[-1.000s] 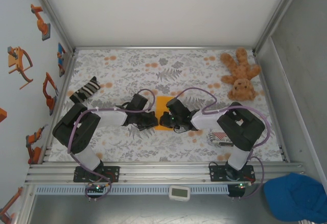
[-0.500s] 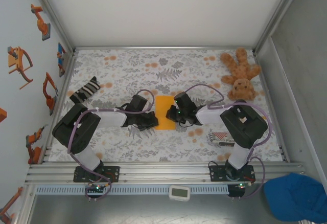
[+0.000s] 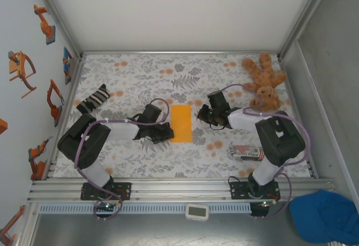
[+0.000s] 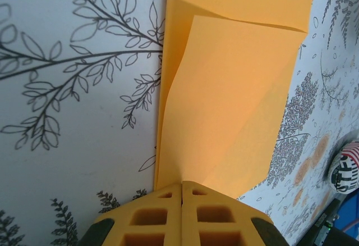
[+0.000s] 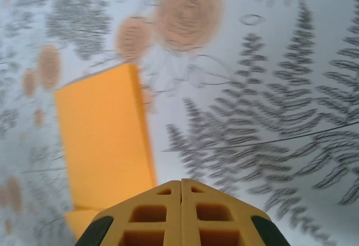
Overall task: Fold a paper plane with a square sheet of paper (pick it up from the middle)
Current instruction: Fold the triangle a second time at the center of the table.
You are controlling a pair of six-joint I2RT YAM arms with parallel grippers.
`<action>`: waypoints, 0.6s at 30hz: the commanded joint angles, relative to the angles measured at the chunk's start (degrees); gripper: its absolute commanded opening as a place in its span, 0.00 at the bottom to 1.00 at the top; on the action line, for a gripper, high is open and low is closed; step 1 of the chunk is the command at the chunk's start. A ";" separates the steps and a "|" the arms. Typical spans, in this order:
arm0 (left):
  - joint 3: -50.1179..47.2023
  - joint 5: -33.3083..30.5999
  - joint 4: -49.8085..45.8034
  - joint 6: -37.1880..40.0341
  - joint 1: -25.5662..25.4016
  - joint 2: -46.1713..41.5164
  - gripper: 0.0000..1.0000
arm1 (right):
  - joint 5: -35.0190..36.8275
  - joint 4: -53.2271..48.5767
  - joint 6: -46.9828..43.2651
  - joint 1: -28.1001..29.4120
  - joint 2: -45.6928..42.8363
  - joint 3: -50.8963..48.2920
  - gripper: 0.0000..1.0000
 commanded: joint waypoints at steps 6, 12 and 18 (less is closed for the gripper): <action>2.06 -1.81 -11.31 0.96 0.20 -3.26 0.00 | 2.28 -0.21 2.81 9.46 -3.78 -1.15 0.00; 8.35 -2.98 -12.40 2.58 0.74 -8.40 0.15 | 3.29 4.28 8.63 9.55 -7.26 -5.02 0.21; 12.52 -1.82 -11.81 3.95 2.30 -2.02 0.15 | 5.31 5.75 11.58 9.57 -8.50 -6.98 0.37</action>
